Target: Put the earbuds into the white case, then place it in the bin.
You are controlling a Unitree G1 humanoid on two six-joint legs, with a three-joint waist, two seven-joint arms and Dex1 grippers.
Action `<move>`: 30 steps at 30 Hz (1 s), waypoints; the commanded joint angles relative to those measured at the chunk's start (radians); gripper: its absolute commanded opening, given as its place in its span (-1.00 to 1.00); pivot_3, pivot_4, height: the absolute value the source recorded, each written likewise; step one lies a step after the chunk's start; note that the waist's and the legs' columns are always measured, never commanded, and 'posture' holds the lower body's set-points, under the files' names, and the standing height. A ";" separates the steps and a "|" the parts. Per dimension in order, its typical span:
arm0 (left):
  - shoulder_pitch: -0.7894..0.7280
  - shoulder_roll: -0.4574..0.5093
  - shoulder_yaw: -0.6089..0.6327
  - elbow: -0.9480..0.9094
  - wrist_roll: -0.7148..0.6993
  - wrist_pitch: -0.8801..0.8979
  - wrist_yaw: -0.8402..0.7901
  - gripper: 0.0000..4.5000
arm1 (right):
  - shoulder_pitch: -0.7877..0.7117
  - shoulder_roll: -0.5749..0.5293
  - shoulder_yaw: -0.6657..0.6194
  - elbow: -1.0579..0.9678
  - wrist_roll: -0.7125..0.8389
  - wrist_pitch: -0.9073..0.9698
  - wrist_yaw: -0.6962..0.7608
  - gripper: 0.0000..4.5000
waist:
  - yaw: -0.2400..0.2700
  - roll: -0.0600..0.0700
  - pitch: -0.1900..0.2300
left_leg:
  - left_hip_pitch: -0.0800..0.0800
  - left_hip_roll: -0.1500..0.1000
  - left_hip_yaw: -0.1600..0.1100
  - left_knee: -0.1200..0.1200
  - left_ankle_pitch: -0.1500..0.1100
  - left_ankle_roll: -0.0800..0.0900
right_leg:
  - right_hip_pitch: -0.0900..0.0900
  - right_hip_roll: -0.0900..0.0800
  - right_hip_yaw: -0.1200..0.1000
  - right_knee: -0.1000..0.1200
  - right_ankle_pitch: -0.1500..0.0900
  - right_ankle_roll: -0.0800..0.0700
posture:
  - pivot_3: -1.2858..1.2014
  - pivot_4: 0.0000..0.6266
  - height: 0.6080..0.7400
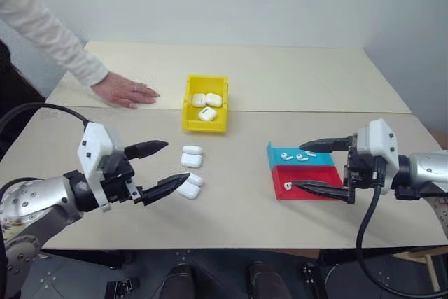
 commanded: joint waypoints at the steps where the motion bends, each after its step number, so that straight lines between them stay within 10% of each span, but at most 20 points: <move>1: -0.030 -0.008 -0.016 0.002 0.015 -0.040 -0.001 1.00 | 0.000 0.007 -0.023 -0.022 0.001 -0.028 -0.007 0.98 | 0.001 0.000 0.000 | 0.000 0.000 0.000 0.000 0.000 0.000 | 0.000 0.000 0.000 0.000 0.000 0.000 | 0.03 -0.52 1.00; 12: -0.226 0.052 -0.224 0.011 0.191 0.090 0.197 1.00 | -0.056 0.030 0.007 -0.003 -0.015 -0.008 -0.057 0.98 | 0.002 0.000 0.000 | 0.000 0.000 0.000 0.000 0.000 0.000 | 0.000 0.000 0.000 0.000 0.000 0.000 | 0.03 -0.52 1.00; 19: -0.587 -0.009 -0.432 0.210 0.172 0.580 0.353 1.00 | -0.121 0.033 0.035 -0.007 -0.006 0.029 -0.097 0.98 | 0.011 -0.001 0.000 | -0.001 0.000 -0.001 0.000 0.000 0.000 | -0.001 0.000 0.000 0.000 0.000 0.000 | 0.03 -0.52 1.00; 30: -0.904 -0.082 -0.639 0.390 0.286 0.840 0.375 1.00 | -0.107 0.073 0.049 -0.055 -0.015 0.044 -0.180 0.98 | 0.015 -0.001 0.000 | -0.016 -0.001 -0.001 0.001 0.000 0.000 | -0.016 0.000 0.001 0.002 0.000 0.001 | 0.03 -0.52 1.00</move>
